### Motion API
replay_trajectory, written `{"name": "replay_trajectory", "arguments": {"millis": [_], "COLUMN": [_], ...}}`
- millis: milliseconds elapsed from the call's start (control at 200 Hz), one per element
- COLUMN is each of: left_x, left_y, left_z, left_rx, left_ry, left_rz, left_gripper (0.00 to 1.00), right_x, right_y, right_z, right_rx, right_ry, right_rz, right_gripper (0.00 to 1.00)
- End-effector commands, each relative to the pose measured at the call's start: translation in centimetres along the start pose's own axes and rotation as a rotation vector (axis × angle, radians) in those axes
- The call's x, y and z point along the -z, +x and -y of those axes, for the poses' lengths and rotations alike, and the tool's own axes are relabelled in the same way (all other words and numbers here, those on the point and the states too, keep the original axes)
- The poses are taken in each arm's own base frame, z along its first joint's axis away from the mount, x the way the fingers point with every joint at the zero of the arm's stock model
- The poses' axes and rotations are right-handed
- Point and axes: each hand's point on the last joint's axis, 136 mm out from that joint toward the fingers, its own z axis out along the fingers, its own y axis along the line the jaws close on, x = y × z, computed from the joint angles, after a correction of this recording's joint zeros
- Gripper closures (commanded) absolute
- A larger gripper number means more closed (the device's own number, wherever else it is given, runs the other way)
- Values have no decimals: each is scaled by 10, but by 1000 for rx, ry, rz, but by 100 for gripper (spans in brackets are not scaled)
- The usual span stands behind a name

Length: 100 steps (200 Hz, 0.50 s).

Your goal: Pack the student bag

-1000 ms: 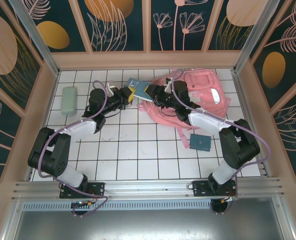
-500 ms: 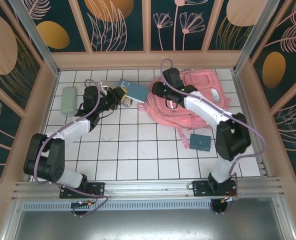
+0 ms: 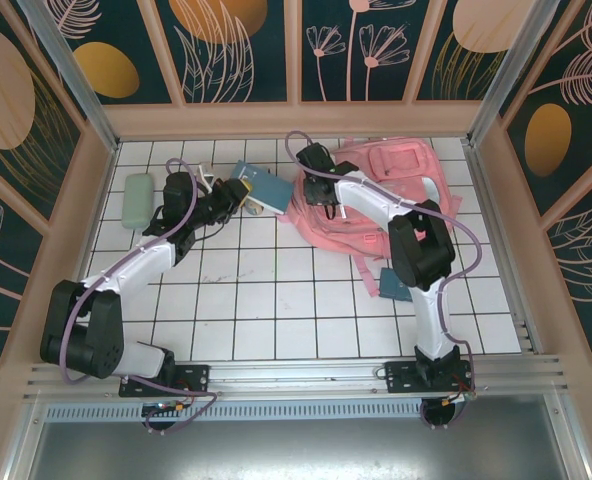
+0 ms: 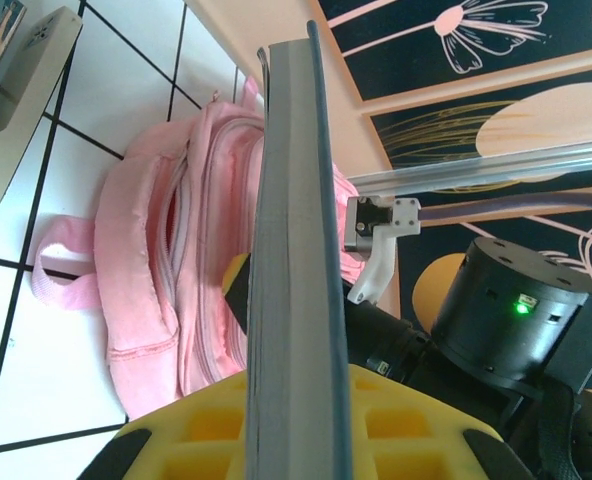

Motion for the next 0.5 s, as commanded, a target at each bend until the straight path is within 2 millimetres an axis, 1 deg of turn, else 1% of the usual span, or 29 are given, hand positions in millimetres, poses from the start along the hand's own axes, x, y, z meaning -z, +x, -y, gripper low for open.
{"name": "replay_trajectory", "arguments": {"millis": [0,30,80,115,195,250,290,300,310,420,495], "left_x": [8,7,6,5,0,-5,-9,-11,-12,-23,-32], "left_y": [-9,-9,-9,-8,-8,-6,-3,-6,-6,-7,-8], "left_z": [19,19,17,16,9,4,-8,-1,0,-8,-9], "left_rx": [-71,-75,-85,-95,-120,-137,-140,-151,-154,-161,-159], "left_ry": [30,25,13,3,-39,-72,-101,-92,-92,-109,-98], "left_rz": [25,22,14,7,-20,-48,-75,-71,-74,-102,-120], "left_gripper": [100,100,100,100,100,100,100,100,100,100,100], "right_x": [-5,-5,-1,3,22,39,53,56,60,96,120], "right_y": [11,12,10,8,-4,-15,-24,-26,-28,-50,-61], "right_z": [12,14,16,18,15,12,10,11,10,7,4], "right_rx": [56,61,69,74,74,64,55,52,51,45,55], "right_ry": [84,95,117,127,109,80,60,55,50,-5,-51], "right_rz": [-29,-28,-20,-11,33,71,98,104,111,177,215], "right_gripper": [77,84,100,100,100,100,100,100,100,100,100]}}
